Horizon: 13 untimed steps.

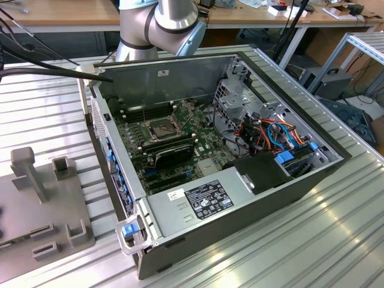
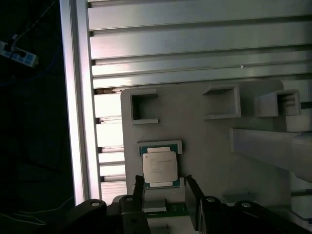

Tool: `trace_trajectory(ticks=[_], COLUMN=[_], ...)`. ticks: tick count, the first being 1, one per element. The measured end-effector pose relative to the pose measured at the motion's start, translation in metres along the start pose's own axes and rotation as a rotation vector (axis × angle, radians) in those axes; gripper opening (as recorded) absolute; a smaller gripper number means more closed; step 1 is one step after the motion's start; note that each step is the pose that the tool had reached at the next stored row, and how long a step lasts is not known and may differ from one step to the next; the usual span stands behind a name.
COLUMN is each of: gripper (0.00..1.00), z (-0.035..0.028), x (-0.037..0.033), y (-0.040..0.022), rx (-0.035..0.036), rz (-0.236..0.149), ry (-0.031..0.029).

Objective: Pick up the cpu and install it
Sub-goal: 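Pick up the cpu and move it towards the insertion slot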

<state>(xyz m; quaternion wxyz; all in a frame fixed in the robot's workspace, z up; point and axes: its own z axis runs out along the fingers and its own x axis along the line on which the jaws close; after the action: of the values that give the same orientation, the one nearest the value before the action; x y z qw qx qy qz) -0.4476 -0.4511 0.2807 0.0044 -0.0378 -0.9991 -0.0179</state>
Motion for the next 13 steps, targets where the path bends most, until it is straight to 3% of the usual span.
trace_trajectory(ticks=[3,13], gripper=[0.54,0.54], z=[0.0001,0.0008], x=[0.0000,0.0000], y=[0.0000,0.0000], rx=[0.0000,0.0000], rz=[0.000,0.000], ry=[0.0000,0.0000])
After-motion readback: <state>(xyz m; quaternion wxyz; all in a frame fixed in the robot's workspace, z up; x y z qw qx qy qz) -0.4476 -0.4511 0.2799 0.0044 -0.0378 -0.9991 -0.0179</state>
